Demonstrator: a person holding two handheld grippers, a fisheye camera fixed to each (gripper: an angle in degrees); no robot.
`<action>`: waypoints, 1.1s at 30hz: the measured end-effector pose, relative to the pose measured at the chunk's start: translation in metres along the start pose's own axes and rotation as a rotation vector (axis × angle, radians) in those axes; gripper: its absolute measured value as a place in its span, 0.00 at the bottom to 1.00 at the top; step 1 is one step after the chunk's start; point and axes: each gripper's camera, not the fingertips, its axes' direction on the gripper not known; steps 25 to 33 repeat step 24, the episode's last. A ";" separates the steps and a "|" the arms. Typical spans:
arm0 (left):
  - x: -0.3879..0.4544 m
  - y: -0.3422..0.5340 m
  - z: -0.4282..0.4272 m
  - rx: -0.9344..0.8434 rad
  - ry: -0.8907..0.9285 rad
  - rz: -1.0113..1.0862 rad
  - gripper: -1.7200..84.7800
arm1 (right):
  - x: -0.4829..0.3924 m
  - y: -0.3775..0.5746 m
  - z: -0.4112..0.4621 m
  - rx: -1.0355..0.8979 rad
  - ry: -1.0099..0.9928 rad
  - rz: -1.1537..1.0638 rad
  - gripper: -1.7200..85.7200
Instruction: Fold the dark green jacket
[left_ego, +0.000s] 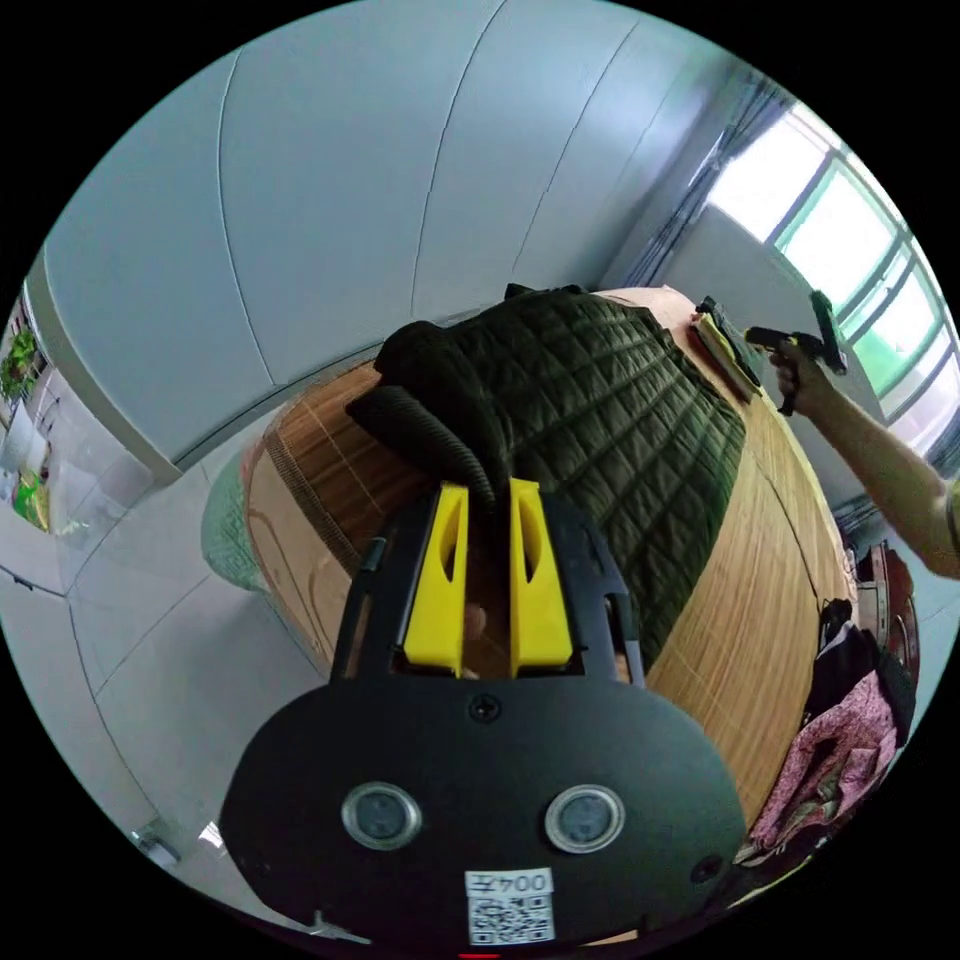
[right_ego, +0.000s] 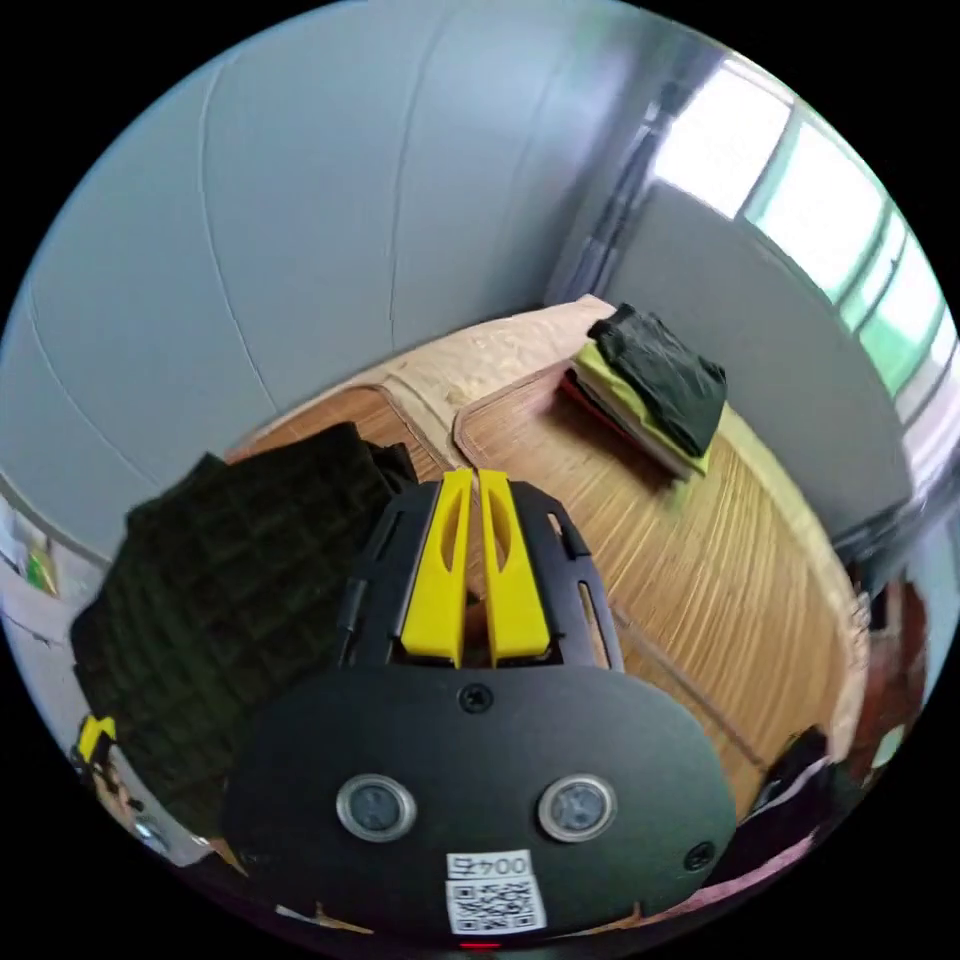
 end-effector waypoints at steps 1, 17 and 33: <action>-0.004 -0.003 -0.005 -0.004 0.008 0.004 0.06 | 0.019 0.033 -0.028 0.034 -0.104 0.063 0.02; 0.043 -0.106 -0.057 -0.398 0.594 0.189 0.02 | 0.229 0.573 -0.426 -0.100 0.628 1.102 0.19; 0.155 -0.098 -0.069 -0.489 0.725 0.266 0.02 | 0.339 0.689 -0.533 -0.093 0.690 1.370 0.22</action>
